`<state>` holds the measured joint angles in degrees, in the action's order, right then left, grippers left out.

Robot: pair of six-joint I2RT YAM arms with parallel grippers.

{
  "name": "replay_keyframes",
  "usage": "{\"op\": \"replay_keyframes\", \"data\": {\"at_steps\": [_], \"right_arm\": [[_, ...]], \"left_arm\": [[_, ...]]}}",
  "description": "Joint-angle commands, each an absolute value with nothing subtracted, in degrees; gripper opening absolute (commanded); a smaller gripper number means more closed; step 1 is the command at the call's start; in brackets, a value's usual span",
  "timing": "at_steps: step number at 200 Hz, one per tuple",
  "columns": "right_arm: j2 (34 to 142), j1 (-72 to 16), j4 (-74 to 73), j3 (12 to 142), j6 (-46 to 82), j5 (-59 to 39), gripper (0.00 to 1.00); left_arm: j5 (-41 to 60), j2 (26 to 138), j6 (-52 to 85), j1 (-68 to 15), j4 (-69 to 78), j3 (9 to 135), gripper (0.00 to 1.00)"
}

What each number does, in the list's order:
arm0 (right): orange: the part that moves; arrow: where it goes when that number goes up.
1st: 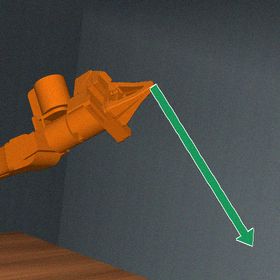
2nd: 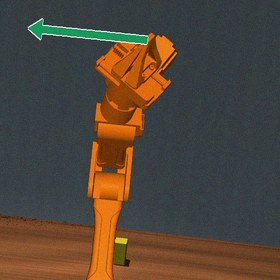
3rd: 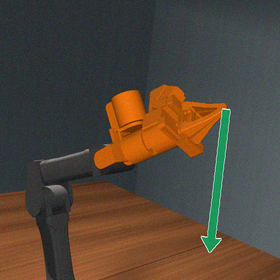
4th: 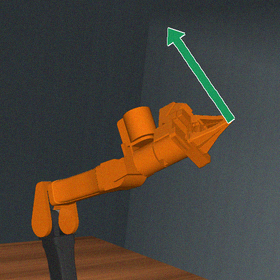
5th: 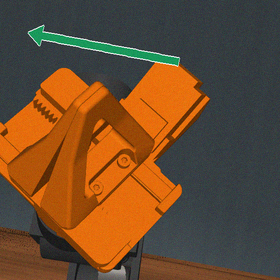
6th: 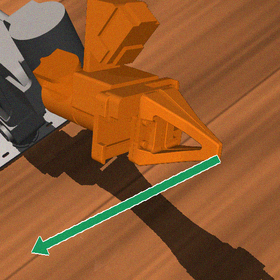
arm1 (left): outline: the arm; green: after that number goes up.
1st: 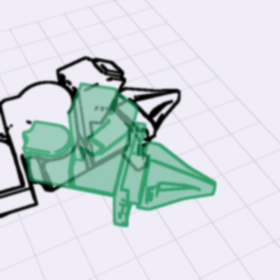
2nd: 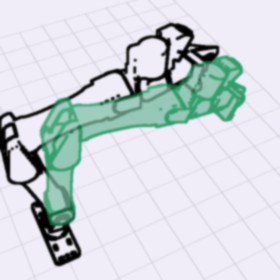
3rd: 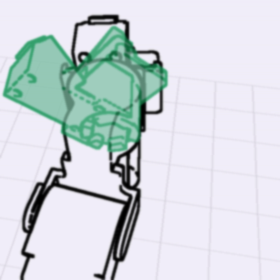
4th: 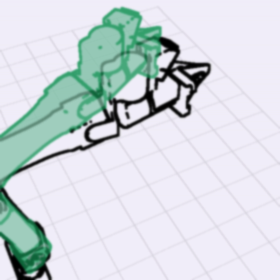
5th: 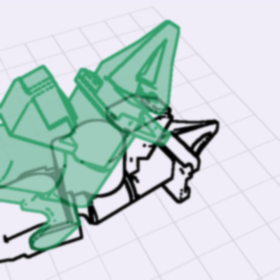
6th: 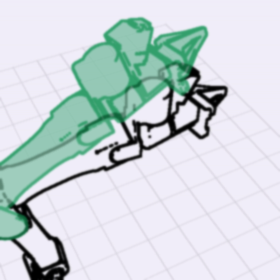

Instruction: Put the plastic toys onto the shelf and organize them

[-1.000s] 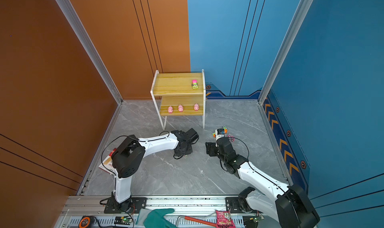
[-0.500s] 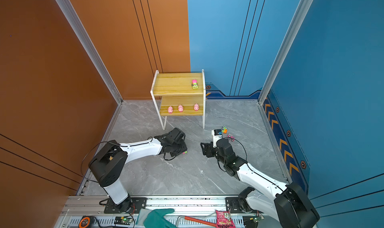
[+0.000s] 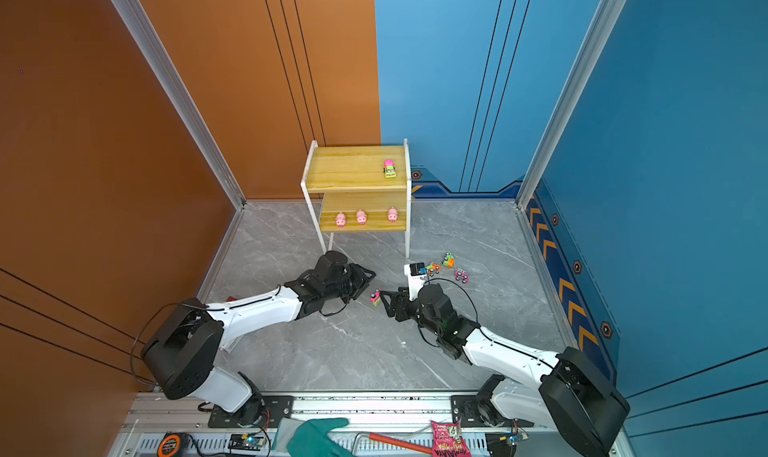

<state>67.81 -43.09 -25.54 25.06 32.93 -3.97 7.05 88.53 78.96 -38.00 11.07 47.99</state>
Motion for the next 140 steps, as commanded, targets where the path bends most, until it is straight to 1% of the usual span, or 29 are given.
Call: {"op": "replay_keyframes", "data": {"at_steps": [1, 38, 57, 74, 89, 105, 109, 121, 140], "right_arm": [[70.51, -43.65, -23.37, 27.1, 33.79, -1.72, 0.71], [76.24, -45.17, -21.62, 29.06, 35.58, -0.31, 0.7], [77.31, -44.68, -20.55, 29.7, 35.72, 0.06, 0.69], [76.38, -43.0, -19.76, 29.42, 35.77, -0.17, 0.69], [75.05, -41.44, -19.11, 28.98, 35.14, -0.4, 0.7], [73.65, -40.61, -17.93, 28.46, 34.18, -0.59, 0.7], [73.26, -38.65, -17.81, 28.2, 33.99, -0.73, 0.7], [71.99, -36.93, -17.37, 27.4, 33.62, -1.24, 0.7], [69.48, -34.05, -17.47, 25.53, 33.4, -2.52, 0.7]], "left_arm": [[7.69, 87.28, 77.63, -36.48, 10.19, 46.4, 0.44], [3.12, 85.96, 66.56, -35.69, -2.92, 49.11, 0.51], [1.96, 86.91, 59.77, -35.85, -9.69, 52.05, 0.55], [0.63, 89.09, 53.28, -36.58, -16.08, 55.04, 0.56], [0.4, 91.55, 46.66, -37.8, -17.8, 57.16, 0.6], [4.89, 94.7, 40.63, -38.74, -16.93, 58.61, 0.67], [5.14, 95.53, 38.7, -39.15, -17.16, 59.58, 0.68], [6.38, 97.9, 32.49, -40.53, -18.59, 62.92, 0.71], [2.86, 101.85, 24.22, -43.27, -25.01, 68.76, 0.76]]}}
